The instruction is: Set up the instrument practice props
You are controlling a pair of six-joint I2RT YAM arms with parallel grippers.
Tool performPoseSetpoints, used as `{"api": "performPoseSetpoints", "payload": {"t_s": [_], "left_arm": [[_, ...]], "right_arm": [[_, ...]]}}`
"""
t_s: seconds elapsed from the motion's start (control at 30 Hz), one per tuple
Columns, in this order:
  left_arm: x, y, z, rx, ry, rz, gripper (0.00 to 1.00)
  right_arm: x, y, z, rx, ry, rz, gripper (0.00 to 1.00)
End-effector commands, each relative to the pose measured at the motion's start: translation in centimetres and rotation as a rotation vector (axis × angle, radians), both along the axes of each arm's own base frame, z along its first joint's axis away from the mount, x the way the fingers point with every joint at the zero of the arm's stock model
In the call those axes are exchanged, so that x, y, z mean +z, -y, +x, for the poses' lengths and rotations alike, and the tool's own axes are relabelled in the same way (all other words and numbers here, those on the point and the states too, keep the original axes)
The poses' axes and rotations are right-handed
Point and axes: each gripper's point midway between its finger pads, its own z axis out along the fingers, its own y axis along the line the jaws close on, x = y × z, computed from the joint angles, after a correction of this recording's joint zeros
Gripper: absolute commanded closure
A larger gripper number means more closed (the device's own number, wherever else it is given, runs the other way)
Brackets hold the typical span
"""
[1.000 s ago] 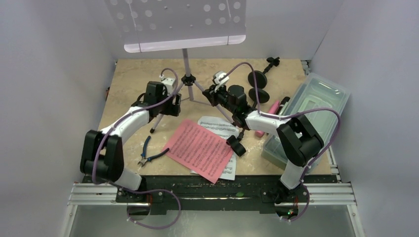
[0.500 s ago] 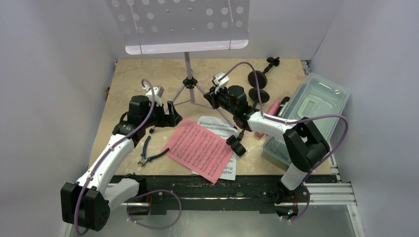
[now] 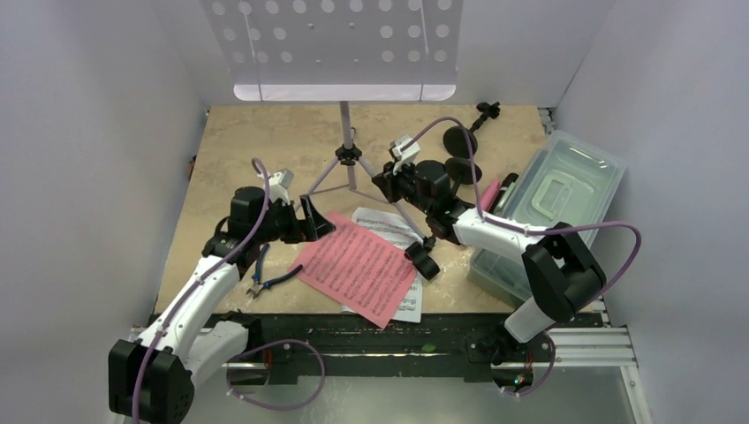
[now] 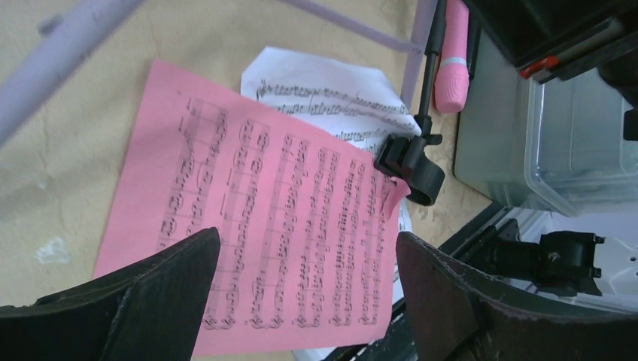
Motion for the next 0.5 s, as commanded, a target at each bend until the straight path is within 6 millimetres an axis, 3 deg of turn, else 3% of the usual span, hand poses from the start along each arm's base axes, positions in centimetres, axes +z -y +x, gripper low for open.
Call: {"api": "performPoseSetpoints", "payload": {"t_s": [0.0, 0.17, 0.47], "left_arm": [[-0.6, 1.4, -1.2, -0.02, -0.052, -0.112, 0.13], [-1.1, 2.4, -2.3, -0.031, -0.083, -0.165, 0.13], [-3.5, 2.5, -3.1, 0.065, -0.172, -0.159, 0.17]], "right_arm": [[-4.5, 1.3, 0.5, -0.092, -0.195, -0.083, 0.9], [-3.0, 1.4, 0.4, -0.089, -0.19, -0.08, 0.76], [2.1, 6.1, -2.4, -0.188, -0.134, -0.145, 0.26]]}}
